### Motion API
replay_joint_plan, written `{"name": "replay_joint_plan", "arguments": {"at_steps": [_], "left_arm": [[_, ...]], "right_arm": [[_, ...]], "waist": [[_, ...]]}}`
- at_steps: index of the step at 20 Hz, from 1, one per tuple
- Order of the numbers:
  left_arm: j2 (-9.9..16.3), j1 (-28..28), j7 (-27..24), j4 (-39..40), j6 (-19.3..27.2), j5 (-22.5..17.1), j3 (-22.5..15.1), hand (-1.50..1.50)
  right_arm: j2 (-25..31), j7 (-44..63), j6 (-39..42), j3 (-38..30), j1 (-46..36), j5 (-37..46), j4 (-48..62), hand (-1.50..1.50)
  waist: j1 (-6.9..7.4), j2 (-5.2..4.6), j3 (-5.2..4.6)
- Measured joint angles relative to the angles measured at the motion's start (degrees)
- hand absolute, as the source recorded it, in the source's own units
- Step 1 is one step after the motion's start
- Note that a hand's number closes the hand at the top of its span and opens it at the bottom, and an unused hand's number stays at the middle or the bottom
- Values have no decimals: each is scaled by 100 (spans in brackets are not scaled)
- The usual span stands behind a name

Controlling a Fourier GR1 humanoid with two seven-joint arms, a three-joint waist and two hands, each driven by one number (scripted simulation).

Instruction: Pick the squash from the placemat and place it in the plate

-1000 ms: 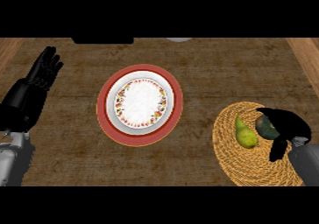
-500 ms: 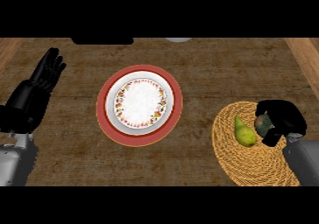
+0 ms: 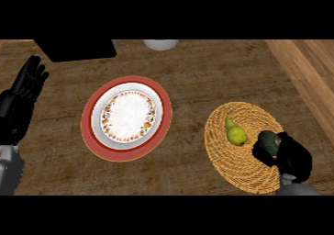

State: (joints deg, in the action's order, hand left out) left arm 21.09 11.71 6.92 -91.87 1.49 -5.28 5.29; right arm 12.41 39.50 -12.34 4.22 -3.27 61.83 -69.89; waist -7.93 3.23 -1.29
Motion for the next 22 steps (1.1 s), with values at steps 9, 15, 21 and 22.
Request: {"name": "replay_joint_plan", "arguments": {"at_steps": [9,15,21,22], "left_arm": [[18,-48,13,-59,-97,-48,-29,0],[-41,20,10,-108,-169,-61,-149,0],[-89,157,-32,-92,-255,-91,-226,0],[-92,182,-41,-93,-273,-97,-236,0]], "right_arm": [[-1060,1583,-875,1374,473,1337,-1725,150],[-1167,2242,-818,2673,324,2262,-2867,150],[-1169,2917,-420,3711,-52,2976,-3418,150],[-1167,2992,-356,3792,-131,3027,-3462,150]], "waist": [[240,-41,50],[480,-115,81],[688,-216,96],[717,-231,99]]}}
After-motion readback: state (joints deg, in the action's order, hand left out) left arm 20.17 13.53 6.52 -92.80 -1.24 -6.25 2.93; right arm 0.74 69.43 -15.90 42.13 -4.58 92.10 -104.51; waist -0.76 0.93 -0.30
